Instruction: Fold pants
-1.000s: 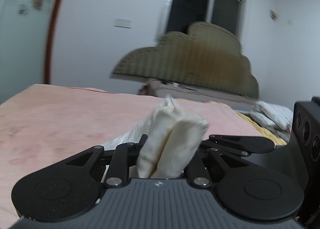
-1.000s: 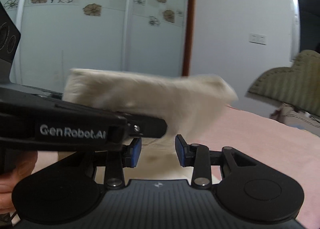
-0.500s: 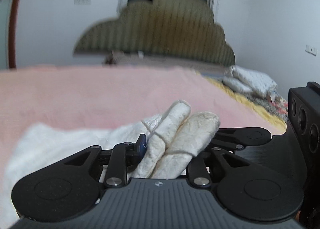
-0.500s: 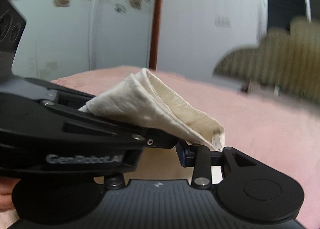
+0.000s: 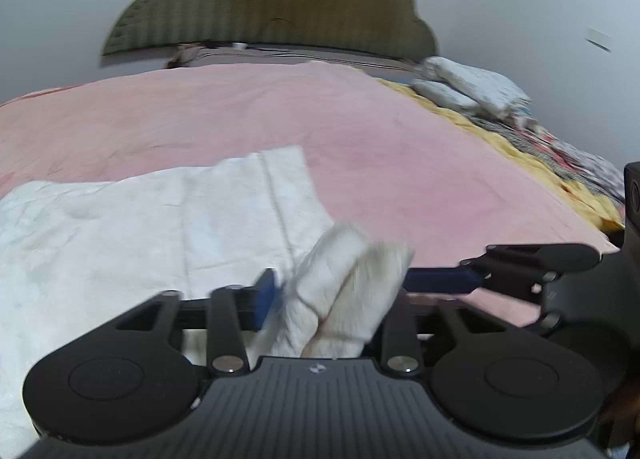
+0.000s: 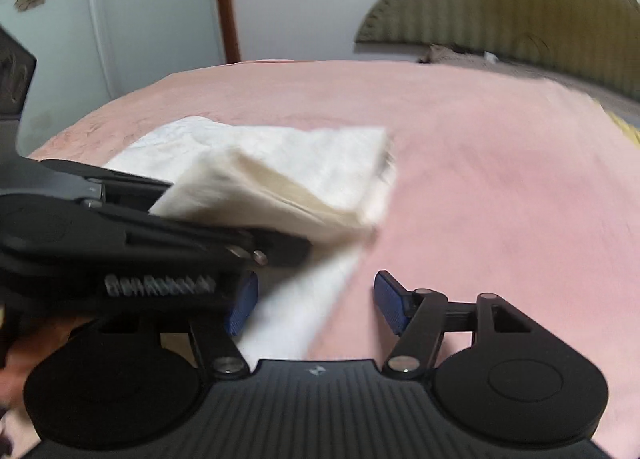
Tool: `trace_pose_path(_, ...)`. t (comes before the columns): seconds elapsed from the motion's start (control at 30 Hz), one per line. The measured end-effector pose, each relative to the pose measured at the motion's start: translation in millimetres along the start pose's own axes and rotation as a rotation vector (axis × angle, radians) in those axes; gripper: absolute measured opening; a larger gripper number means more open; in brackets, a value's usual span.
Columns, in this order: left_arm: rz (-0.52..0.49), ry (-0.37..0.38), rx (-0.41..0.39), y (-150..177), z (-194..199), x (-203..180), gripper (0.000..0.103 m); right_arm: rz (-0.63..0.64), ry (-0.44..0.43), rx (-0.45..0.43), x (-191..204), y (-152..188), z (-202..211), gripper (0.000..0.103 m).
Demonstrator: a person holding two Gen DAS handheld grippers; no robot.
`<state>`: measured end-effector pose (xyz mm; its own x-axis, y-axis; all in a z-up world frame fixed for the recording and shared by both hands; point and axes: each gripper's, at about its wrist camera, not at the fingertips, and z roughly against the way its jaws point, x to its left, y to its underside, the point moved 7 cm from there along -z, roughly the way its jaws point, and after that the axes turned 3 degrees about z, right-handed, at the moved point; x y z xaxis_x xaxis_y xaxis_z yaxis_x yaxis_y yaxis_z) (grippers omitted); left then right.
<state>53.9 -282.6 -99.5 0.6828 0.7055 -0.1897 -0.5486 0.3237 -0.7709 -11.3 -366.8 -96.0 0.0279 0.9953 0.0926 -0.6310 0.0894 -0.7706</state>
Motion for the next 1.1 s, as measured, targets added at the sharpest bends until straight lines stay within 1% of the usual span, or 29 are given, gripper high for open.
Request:
trace_pose_path(0.03, 0.005, 0.038, 0.009, 1, 4, -3, 0.062, -0.017, 0.005, -0.001, -4, 3, 9, 0.064)
trace_pose_path(0.07, 0.019, 0.08, -0.001, 0, 11, -4, 0.068, -0.033, 0.024, -0.004, -12, 6, 18, 0.064)
trace_pose_path(0.1, 0.033, 0.132, 0.004, -1, 18, -7, 0.072, -0.034, 0.06, -0.003, -19, 6, 26, 0.064)
trace_pose_path(0.13, 0.039, 0.184, 0.011, -2, 27, -7, 0.073, -0.02, 0.12, -0.005, -25, 4, 33, 0.064)
trace_pose_path(0.17, 0.036, 0.221, 0.011, -3, 35, -6, 0.073, -0.001, 0.2, -0.022, -32, 0, 39, 0.064)
trace_pose_path(0.2, 0.028, 0.229, 0.001, -5, 45, -2, 0.074, 0.014, 0.26, -0.038, -36, -7, 46, 0.064)
trace_pose_path(0.27, 0.027, 0.179, -0.048, -14, 64, 18, 0.074, 0.023, 0.308, -0.083, -40, -24, 58, 0.064)
trace_pose_path(0.3, 0.033, 0.133, -0.079, -21, 72, 35, 0.075, 0.027, 0.313, -0.113, -41, -35, 62, 0.064)
trace_pose_path(0.33, 0.044, 0.072, -0.102, -28, 76, 53, 0.076, 0.037, 0.3, -0.135, -41, -46, 61, 0.064)
trace_pose_path(0.4, 0.079, -0.092, -0.128, -42, 78, 95, 0.076, 0.06, 0.251, -0.156, -29, -67, 51, 0.064)
trace_pose_path(0.43, 0.099, -0.178, -0.121, -48, 76, 116, 0.075, 0.078, 0.219, -0.153, -20, -75, 41, 0.064)
trace_pose_path(0.47, 0.113, -0.249, -0.097, -54, 69, 137, 0.075, 0.102, 0.184, -0.142, -11, -84, 29, 0.064)
trace_pose_path(0.53, 0.157, -0.33, -0.04, -59, 52, 171, 0.074, 0.142, 0.115, -0.109, 10, -97, -3, 0.064)
trace_pose_path(0.6, 0.207, -0.338, 0.006, -61, 35, 193, 0.074, 0.147, 0.03, -0.07, 27, -112, -34, 0.064)
trace_pose_path(0.67, 0.253, -0.341, 0.053, -57, 16, 209, 0.076, 0.153, -0.023, -0.011, 40, -118, -64, 0.064)
trace_pose_path(0.7, 0.262, -0.359, 0.068, -54, 9, 218, 0.08, 0.165, -0.021, 0.034, 48, -112, -73, 0.064)
trace_pose_path(0.73, 0.264, -0.375, 0.073, -51, 3, 223, 0.084, 0.187, -0.002, 0.075, 48, -107, -83, 0.063)
trace_pose_path(0.77, 0.254, -0.4, 0.069, -50, 0, 227, 0.085, 0.223, 0.021, 0.103, 47, -103, -91, 0.063)
trace_pose_path(0.8, 0.25, -0.401, 0.067, -48, 0, 231, 0.084, 0.24, 0.024, 0.105, 45, -97, -92, 0.063)
trace_pose_path(0.83, 0.26, -0.391, 0.06, -47, 2, 231, 0.083, 0.231, 0.023, 0.1, 41, -94, -88, 0.063)
trace_pose_path(0.87, 0.266, -0.386, 0.041, -48, 9, 230, 0.082, 0.212, 0.06, 0.111, 35, -89, -82, 0.063)
trace_pose_path(0.9, 0.263, -0.379, 0.017, -49, 17, 226, 0.077, 0.206, 0.109, 0.108, 32, -84, -71, 0.064)
trace_pose_path(0.93, 0.251, -0.381, -0.008, -49, 27, 220, 0.077, 0.206, 0.114, 0.083, 35, -81, -58, 0.065)
trace_pose_path(1.0, 0.192, -0.376, -0.048, -46, 45, 200, 0.079, 0.192, 0.016, 0.023, 52, -73, -34, 0.065)
trace_pose_path(1.03, 0.166, -0.363, -0.059, -41, 53, 191, 0.079, 0.194, -0.024, 0.022, 61, -67, -28, 0.064)
trace_pose_path(1.07, 0.134, -0.35, -0.055, -38, 57, 179, 0.08, 0.215, -0.043, 0.041, 69, -59, -28, 0.064)
trace_pose_path(1.1, 0.106, -0.345, -0.042, -29, 60, 171, 0.08, 0.242, -0.041, 0.074, 74, -47, -30, 0.064)
